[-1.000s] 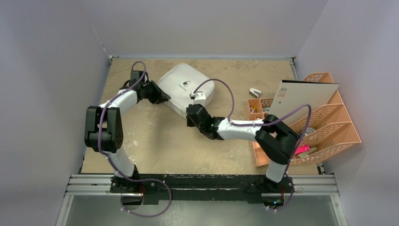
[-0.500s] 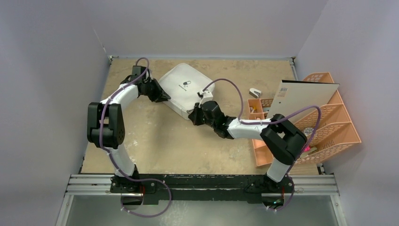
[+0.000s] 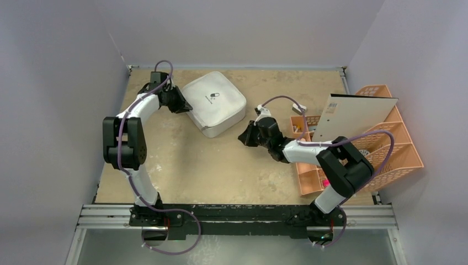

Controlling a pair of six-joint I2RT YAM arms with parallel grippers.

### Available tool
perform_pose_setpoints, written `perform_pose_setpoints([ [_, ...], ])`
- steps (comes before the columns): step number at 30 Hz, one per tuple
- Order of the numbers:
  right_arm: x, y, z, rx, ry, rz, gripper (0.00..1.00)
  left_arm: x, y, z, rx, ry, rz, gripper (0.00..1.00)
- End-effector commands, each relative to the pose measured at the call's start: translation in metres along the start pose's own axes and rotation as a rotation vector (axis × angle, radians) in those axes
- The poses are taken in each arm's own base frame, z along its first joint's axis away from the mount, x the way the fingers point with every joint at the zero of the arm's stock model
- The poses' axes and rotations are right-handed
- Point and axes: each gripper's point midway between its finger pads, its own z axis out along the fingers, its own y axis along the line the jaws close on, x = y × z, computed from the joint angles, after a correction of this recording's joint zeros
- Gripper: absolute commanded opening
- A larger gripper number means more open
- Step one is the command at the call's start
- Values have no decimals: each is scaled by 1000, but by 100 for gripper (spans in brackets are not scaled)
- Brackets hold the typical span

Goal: Organize the medicine kit
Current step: Zip the medicine box at the center of the board.

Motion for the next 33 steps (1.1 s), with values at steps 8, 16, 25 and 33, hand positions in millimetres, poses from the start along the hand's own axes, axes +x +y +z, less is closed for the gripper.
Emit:
perform_pose_setpoints([
  [8,-44,65,-20,57,51,-338,39,21,18,2,21,39,-6,7],
  [16,-39,93,-8,299,15,-335,55,28,-4,-3,131,76,-45,10],
  [25,-38,132,11,476,-108,-425,72,24,3,-8,220,93,-142,11],
  [33,-37,128,38,655,-132,-535,71,17,9,-20,266,85,-187,12],
])
